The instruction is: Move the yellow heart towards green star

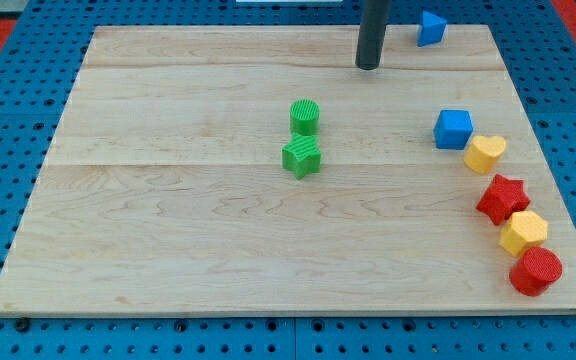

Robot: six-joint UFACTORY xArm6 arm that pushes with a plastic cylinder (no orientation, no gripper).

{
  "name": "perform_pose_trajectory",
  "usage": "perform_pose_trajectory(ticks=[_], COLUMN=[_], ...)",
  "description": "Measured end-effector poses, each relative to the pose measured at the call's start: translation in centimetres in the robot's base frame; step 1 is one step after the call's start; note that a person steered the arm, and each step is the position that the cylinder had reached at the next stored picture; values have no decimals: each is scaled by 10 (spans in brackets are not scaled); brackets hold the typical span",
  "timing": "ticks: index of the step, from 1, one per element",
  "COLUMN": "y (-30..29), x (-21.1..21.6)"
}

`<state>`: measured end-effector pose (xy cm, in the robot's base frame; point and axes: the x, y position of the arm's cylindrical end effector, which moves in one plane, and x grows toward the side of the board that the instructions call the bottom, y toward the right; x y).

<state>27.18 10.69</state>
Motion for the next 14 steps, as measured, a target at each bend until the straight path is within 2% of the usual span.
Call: perform_pose_trajectory(ticks=[2,3,4,5,6,7,9,11,14], y=[115,168,185,161,117,111,171,91,79], x=[8,53,105,129,133,135,153,193,184])
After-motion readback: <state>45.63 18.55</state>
